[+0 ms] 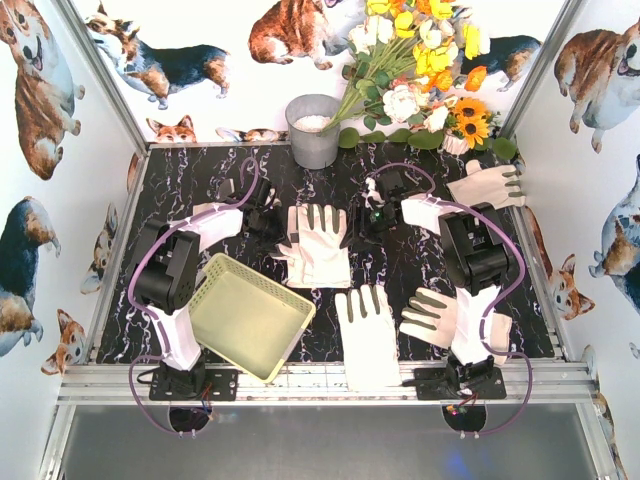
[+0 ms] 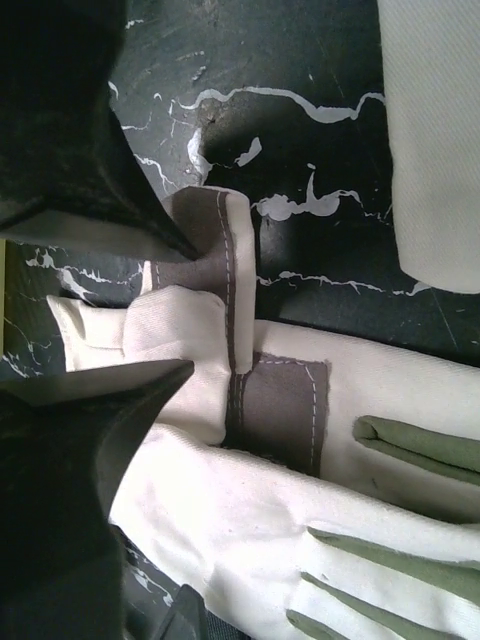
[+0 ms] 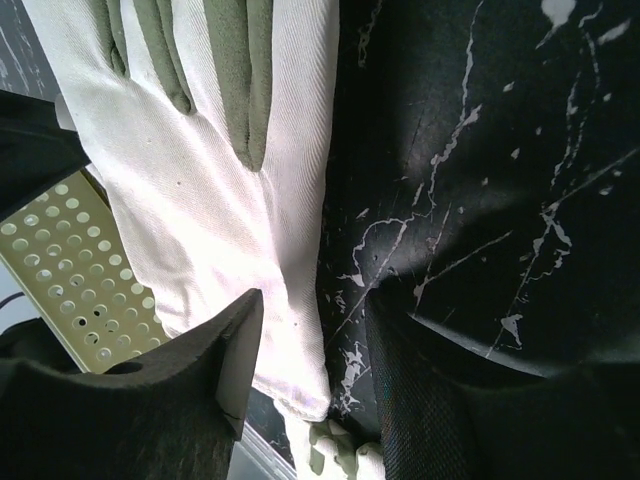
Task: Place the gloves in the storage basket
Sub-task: Pair the glove with the glove.
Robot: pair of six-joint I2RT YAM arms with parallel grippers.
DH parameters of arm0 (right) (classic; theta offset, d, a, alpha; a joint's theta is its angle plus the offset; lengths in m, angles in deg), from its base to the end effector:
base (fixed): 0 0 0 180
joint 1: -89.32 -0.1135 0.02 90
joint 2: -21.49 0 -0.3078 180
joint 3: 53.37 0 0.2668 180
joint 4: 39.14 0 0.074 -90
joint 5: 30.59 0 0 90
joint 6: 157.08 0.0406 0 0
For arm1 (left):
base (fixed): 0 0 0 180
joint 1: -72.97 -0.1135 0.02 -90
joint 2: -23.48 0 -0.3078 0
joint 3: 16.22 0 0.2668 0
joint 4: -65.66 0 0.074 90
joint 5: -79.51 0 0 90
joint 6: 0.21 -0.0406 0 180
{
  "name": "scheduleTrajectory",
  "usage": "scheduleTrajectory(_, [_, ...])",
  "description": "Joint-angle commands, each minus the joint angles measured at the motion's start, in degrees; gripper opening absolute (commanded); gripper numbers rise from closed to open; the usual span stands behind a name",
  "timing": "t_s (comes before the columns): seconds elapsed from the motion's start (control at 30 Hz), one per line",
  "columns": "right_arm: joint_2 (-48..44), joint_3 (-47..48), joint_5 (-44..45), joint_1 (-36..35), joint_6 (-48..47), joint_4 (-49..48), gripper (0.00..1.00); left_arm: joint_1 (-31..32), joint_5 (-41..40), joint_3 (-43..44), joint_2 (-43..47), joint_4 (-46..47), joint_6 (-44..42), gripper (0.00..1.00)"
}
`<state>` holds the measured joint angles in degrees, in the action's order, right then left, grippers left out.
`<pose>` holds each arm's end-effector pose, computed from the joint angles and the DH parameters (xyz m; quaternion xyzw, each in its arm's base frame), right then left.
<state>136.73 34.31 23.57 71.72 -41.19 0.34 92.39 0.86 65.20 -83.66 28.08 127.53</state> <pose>0.4022 0.1525 0.1700 0.0063 0.9344 0.3502 0.0642 0.3767 -0.1413 0.1902 -0.1316 0.9595 -0.1944 0.1557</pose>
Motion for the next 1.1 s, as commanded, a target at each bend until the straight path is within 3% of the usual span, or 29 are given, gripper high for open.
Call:
scheduleTrajectory(0.0, [1.04,2.98,-1.85,0.03,0.39,-2.03,0.45,-0.36,1.12,-0.57,1.12,2.24,0.85,0.36])
scheduleTrajectory(0.27, [2.13,3.23,-3.65,0.03,0.96,-2.91,0.35,-0.38,1.21,-1.17,1.97,2.51,0.76,0.21])
scheduleTrajectory(0.43, [1.91,3.54,-4.76,0.02,0.90,-3.08,0.14,-0.38,0.49,-1.37,3.08,2.44,0.76,0.02])
scheduleTrajectory(0.53, [0.56,3.96,-4.58,0.03,0.20,-2.26,0.00,-0.44,-0.58,-0.98,4.39,2.11,0.68,0.00])
scheduleTrajectory(0.77, [-5.05,4.16,-2.00,0.03,-1.10,0.19,0.00,-0.43,-4.35,-2.18,9.18,0.65,0.72,0.00])
scheduleTrajectory(1.07, [-5.33,5.18,-1.15,-1.54,0.95,-2.09,0.00,-2.23,-7.83,-3.37,11.94,-2.84,-2.14,0.00])
